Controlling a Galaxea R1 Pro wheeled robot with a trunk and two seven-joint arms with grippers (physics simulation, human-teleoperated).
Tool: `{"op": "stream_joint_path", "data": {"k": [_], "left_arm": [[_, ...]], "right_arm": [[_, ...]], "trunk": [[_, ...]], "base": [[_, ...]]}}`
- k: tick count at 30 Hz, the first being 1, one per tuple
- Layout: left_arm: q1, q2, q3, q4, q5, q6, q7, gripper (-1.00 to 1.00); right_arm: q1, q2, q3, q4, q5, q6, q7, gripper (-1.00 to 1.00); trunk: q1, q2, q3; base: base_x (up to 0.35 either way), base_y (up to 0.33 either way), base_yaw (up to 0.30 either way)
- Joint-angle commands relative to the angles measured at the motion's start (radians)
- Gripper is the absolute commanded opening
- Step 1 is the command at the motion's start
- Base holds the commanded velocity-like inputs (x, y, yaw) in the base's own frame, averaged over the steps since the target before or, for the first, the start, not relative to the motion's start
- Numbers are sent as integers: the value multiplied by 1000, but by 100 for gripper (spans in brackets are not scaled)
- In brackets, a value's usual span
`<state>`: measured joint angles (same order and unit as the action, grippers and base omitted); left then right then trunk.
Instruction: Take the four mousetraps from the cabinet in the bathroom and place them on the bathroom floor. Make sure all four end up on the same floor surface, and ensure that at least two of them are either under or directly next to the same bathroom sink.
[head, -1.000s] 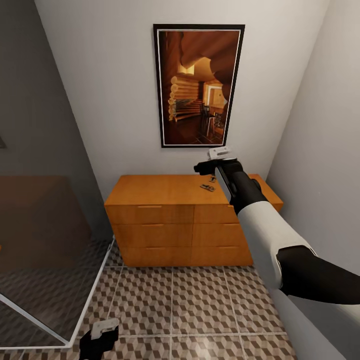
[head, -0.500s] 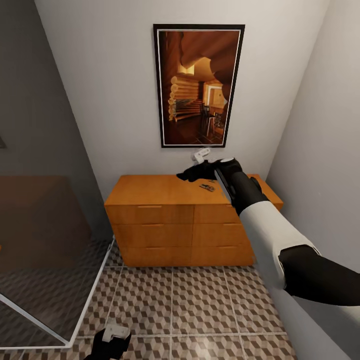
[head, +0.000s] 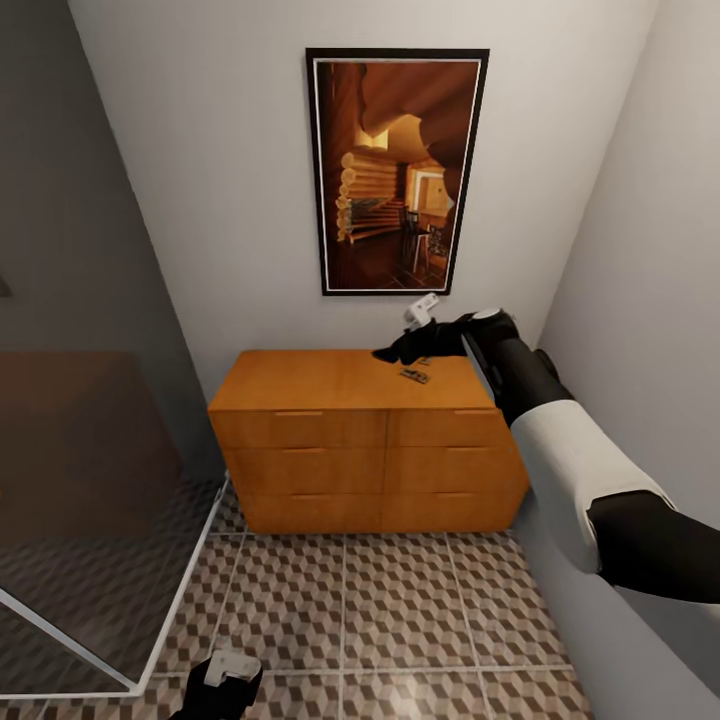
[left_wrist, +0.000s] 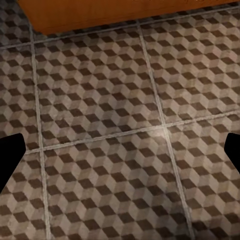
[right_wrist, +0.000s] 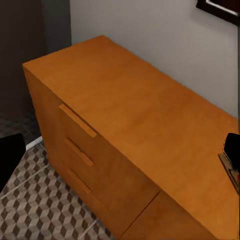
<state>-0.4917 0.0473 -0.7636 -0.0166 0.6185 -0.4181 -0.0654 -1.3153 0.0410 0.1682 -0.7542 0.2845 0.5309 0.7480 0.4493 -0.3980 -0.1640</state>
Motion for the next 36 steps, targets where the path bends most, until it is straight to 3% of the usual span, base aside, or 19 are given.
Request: {"op": "stream_joint_path", "data": {"k": [1, 20, 36], "left_arm": [[-1, 0, -4, 1, 11, -2, -7, 100], [-1, 1, -3, 1, 10, -2, -5, 100], [2, 3, -3, 1, 11, -4, -6, 100]], "right_arm": [[-1, -2, 0, -6, 10, 3, 9, 100], [25, -9, 11, -24, 9, 3, 19, 100], [44, -10, 11, 81, 11, -1, 15, 100]], "trunk": [[1, -2, -2], [1, -2, -2], [1, -2, -2]], "base": [[46, -101, 0], [125, -235, 0], [110, -9, 0]]}}
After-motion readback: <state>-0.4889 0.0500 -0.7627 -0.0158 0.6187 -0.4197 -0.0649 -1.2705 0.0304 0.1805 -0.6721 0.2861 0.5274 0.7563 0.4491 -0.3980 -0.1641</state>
